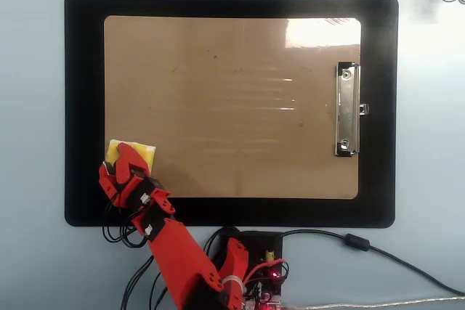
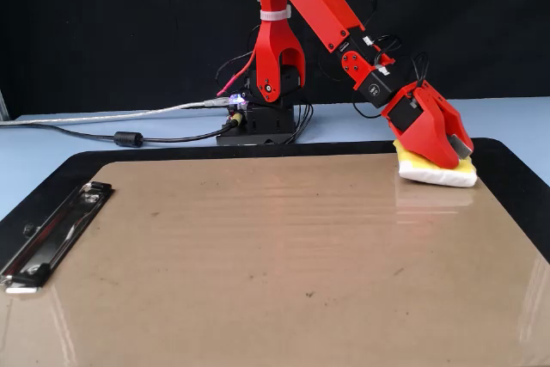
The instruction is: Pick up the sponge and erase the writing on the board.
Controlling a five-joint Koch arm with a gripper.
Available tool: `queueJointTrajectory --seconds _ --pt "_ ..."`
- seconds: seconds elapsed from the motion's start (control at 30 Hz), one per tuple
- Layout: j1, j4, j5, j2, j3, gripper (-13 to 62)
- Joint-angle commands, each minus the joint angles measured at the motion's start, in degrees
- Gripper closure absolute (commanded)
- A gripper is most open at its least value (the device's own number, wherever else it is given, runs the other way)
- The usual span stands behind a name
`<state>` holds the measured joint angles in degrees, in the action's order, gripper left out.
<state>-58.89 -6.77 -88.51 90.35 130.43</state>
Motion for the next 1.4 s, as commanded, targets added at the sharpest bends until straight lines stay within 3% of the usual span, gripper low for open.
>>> queueJointTrajectory --seconds 0.0,0.5,0.63,0.83,1.1,1.37 --pt "-1.0 -0.9 -1.1 1.8 0.0 16.5" --pt "-0.4 -0.2 -1.5 8.8 -2.7 14.8" --pt "1.7 3.7 -1.4 18.7 -2.5 14.9" --pt "9.6 44.4 -1.2 44.7 0.4 15.3" --pt "28.8 98.6 -1.1 44.3 -17.4 15.3" --pt "55.1 104.4 5.3 43.4 -9.6 15.3"
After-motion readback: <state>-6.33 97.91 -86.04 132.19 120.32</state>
